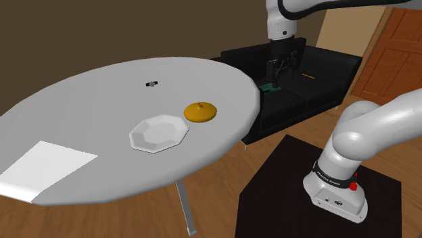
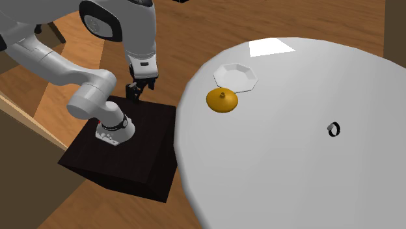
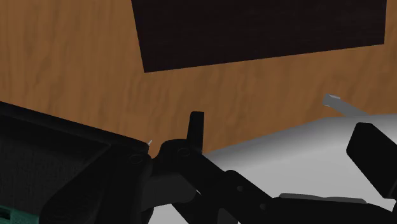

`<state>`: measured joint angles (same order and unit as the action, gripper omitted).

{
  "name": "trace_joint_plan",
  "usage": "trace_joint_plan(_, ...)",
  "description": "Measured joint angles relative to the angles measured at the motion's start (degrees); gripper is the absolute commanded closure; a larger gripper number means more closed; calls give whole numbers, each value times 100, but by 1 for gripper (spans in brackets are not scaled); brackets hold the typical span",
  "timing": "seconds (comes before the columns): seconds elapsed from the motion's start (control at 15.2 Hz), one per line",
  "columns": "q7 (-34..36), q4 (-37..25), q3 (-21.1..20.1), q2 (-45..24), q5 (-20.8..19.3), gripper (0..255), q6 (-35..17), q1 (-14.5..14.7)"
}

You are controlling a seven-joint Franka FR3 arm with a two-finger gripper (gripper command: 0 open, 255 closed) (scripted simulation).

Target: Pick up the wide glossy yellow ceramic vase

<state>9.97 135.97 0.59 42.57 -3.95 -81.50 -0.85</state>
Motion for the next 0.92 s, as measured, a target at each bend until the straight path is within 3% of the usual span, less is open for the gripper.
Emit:
trace_joint_plan(0.33,185,-189,-164,-488,155,0,-389,90)
trace_joint_plan(0.92,730,-994,-648,-2042,431,0,-1439,315)
